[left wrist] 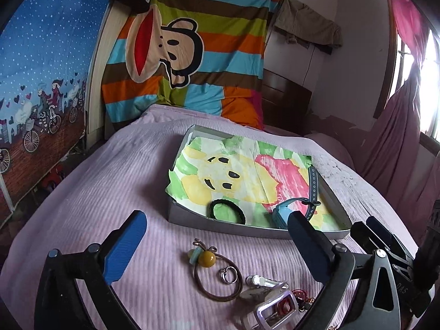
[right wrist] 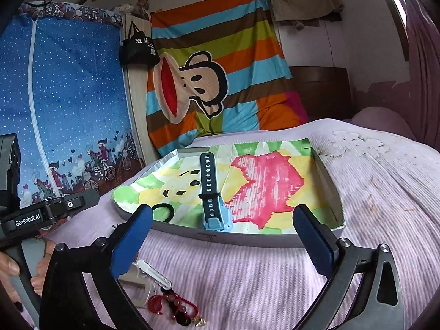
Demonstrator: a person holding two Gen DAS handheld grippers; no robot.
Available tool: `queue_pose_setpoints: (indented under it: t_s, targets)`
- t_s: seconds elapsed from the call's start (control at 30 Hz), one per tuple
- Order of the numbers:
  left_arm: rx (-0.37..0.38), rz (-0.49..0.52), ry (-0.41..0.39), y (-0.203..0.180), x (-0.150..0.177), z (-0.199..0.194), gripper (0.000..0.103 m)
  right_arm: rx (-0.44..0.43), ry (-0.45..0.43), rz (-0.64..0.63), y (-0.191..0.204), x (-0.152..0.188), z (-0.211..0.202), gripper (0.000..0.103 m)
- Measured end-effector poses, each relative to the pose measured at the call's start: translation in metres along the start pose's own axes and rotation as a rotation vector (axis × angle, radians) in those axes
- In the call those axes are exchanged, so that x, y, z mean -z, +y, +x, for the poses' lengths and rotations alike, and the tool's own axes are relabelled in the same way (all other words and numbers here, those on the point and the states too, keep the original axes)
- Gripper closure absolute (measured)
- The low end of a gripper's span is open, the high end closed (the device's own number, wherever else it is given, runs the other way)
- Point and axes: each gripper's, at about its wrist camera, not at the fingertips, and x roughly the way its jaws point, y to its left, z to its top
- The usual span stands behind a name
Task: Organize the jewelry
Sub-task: 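Move both tools back toward the remaining jewelry on the bed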
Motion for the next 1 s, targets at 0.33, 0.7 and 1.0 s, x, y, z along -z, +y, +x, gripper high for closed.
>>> queue_pose_setpoints:
  t_s: [0.33, 0.7, 1.0]
  targets:
    - [-0.021, 0.127, -0.051, -0.01, 0.027, -0.043, 0.0, 0.056, -0.048, -0.001, 0.005, 0.012, -0.057, 0.001]
    - [-0.01, 0.189, -0.017, -0.011, 0.052, -0.062, 0.0, 0.07, 0.022, -0.033, 0.009, 0.036, -0.09, 0.001]
    - [0.029, 0.248, 0.126, -0.018, 0.06, -0.044, 0.0, 0.07, 0.179, -0.016, -0.003, 0.064, -0.079, 0.001]
